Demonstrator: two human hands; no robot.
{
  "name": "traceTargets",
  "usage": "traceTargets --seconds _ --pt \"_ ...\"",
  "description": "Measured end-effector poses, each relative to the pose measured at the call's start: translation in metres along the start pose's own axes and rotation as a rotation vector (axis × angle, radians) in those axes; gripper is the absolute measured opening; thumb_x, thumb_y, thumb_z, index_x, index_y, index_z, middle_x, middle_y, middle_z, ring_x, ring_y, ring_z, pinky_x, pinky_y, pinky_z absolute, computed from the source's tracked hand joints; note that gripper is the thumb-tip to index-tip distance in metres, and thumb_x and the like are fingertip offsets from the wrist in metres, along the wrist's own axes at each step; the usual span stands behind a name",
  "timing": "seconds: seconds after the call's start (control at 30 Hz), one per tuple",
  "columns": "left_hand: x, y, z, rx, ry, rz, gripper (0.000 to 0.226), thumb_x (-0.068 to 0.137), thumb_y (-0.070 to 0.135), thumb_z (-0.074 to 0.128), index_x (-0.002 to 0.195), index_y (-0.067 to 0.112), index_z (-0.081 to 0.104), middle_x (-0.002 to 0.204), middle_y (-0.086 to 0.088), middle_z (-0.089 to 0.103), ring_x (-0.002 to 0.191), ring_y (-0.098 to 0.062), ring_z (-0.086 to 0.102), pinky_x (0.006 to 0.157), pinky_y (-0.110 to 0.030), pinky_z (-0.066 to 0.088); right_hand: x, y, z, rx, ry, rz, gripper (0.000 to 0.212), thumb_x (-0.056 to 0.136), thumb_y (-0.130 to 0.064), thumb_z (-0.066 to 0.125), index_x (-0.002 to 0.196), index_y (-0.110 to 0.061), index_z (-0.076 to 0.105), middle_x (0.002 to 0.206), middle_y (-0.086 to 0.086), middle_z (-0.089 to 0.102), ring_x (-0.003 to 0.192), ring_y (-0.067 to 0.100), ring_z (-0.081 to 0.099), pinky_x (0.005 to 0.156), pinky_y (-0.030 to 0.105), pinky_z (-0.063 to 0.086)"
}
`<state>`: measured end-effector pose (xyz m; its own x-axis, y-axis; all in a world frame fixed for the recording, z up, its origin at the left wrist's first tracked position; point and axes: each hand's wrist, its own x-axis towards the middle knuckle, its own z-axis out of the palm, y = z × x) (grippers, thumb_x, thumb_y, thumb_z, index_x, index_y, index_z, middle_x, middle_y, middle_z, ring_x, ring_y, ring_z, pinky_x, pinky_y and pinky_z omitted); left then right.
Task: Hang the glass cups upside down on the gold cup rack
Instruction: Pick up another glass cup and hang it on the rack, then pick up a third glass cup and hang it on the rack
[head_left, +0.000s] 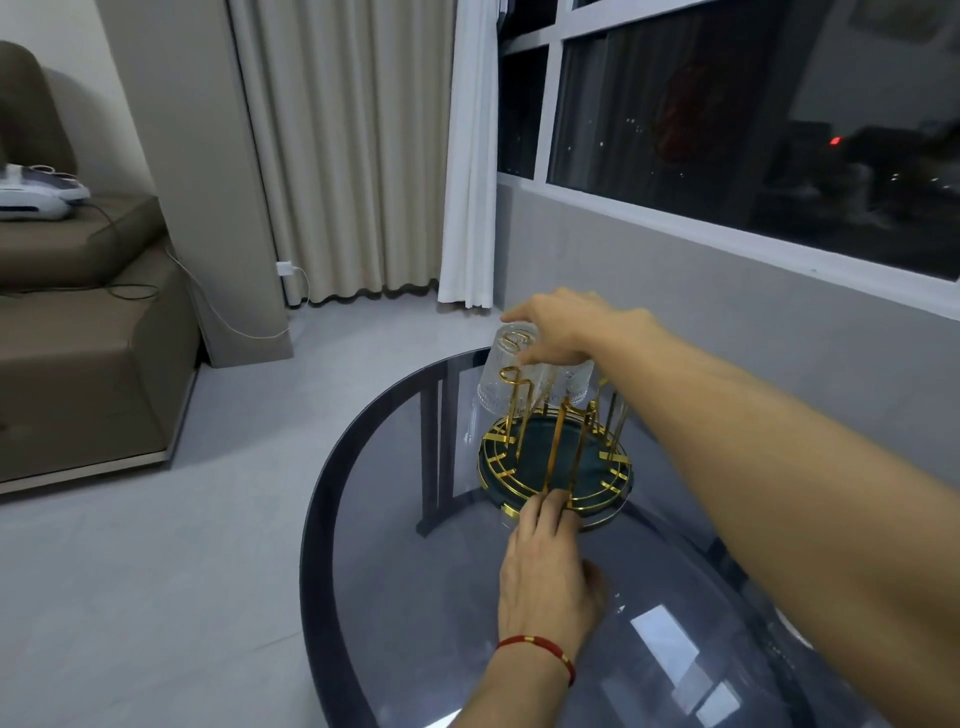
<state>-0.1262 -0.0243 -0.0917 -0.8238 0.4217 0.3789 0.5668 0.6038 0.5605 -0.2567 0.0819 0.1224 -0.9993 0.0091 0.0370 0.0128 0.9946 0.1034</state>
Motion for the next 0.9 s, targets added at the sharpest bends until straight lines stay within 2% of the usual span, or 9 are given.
traceTargets --seconds 0.17,0.27,0.4,0.47,0.57,0.67,0.7,0.77,0.9 --pt "0.002 -0.004 -0.002 0.051 -0.011 0.028 0.043 0.08 0.025 0.07 0.122 0.019 0.061 0.15 0.007 0.046 0.144 -0.014 0.03 0.105 -0.032 0.048 -0.061 0.022 -0.012 0.27 0.217 0.06 0.051 0.102 -0.035 0.059 0.151 -0.026 0.057 0.155 0.004 0.061 0.141 0.031 0.056 0.116 0.054 0.045" --pt "0.002 -0.003 -0.005 0.068 -0.055 0.015 0.044 0.084 0.03 0.069 0.126 0.022 0.06 0.157 0.006 0.04 0.149 -0.017 0.025 0.109 -0.038 0.042 -0.117 0.04 -0.004 0.398 0.347 0.143 0.044 0.1 -0.029 0.059 0.143 -0.023 0.065 0.144 0.006 0.069 0.132 0.03 0.062 0.108 0.047 0.051" --pt "-0.007 0.016 -0.007 0.072 -0.073 -0.002 0.046 0.086 0.036 0.068 0.131 0.028 0.061 0.162 0.001 0.036 0.152 -0.021 0.021 0.116 -0.045 0.032 -0.209 0.061 0.018 0.445 0.331 0.266 0.041 0.099 -0.023 0.058 0.138 -0.019 0.069 0.137 0.004 0.074 0.128 0.025 0.067 0.109 0.046 0.053" --pt "-0.015 0.039 -0.006 0.059 -0.084 0.098 0.048 0.085 0.037 0.069 0.131 0.027 0.061 0.157 0.0 0.043 0.148 -0.022 0.028 0.115 -0.046 0.033 -0.254 0.074 0.031 0.463 0.331 0.335 0.039 0.099 -0.021 0.06 0.135 -0.018 0.072 0.136 0.0 0.075 0.128 0.02 0.067 0.111 0.042 0.051" --pt "-0.031 0.081 -0.002 -0.092 -0.143 0.301 0.05 0.083 0.035 0.071 0.131 0.022 0.061 0.143 -0.004 0.052 0.137 -0.026 0.042 0.111 -0.042 0.038 -0.313 0.089 0.051 0.602 0.462 0.47 0.029 0.095 -0.016 0.064 0.119 -0.02 0.08 0.114 -0.006 0.081 0.108 0.013 0.075 0.103 0.035 0.056" --pt "-0.051 0.12 0.003 -0.242 -0.212 0.479 0.058 0.081 0.042 0.07 0.132 0.017 0.057 0.135 -0.006 0.049 0.128 -0.023 0.047 0.105 -0.038 0.045 -0.364 0.094 0.074 0.707 0.699 0.61 0.026 0.093 -0.012 0.064 0.104 -0.027 0.081 0.094 -0.023 0.077 0.089 -0.01 0.071 0.081 0.004 0.051" --pt "-0.059 0.132 0.004 -0.269 -0.244 0.533 0.065 0.081 0.045 0.07 0.136 0.016 0.054 0.137 -0.006 0.047 0.128 -0.022 0.047 0.105 -0.036 0.046 -0.378 0.094 0.082 0.715 0.777 0.647 0.026 0.092 -0.01 0.064 0.101 -0.028 0.081 0.091 -0.026 0.075 0.087 -0.014 0.069 0.074 0.0 0.047" --pt "-0.07 0.153 0.01 -0.335 -0.3 0.578 0.077 0.079 0.044 0.073 0.145 0.015 0.043 0.141 -0.004 0.042 0.13 -0.02 0.045 0.107 -0.034 0.045 -0.399 0.096 0.094 0.733 0.871 0.701 0.029 0.091 -0.004 0.064 0.097 -0.027 0.079 0.089 -0.026 0.074 0.083 -0.016 0.068 0.071 -0.002 0.044" --pt "-0.085 0.183 0.026 -0.41 -0.311 0.531 0.092 0.077 0.036 0.075 0.154 0.02 0.028 0.14 -0.001 0.038 0.125 -0.017 0.045 0.103 -0.033 0.046 -0.421 0.101 0.109 0.774 0.864 0.739 0.031 0.09 0.0 0.062 0.099 -0.024 0.079 0.092 -0.018 0.077 0.088 -0.013 0.068 0.073 0.0 0.045"
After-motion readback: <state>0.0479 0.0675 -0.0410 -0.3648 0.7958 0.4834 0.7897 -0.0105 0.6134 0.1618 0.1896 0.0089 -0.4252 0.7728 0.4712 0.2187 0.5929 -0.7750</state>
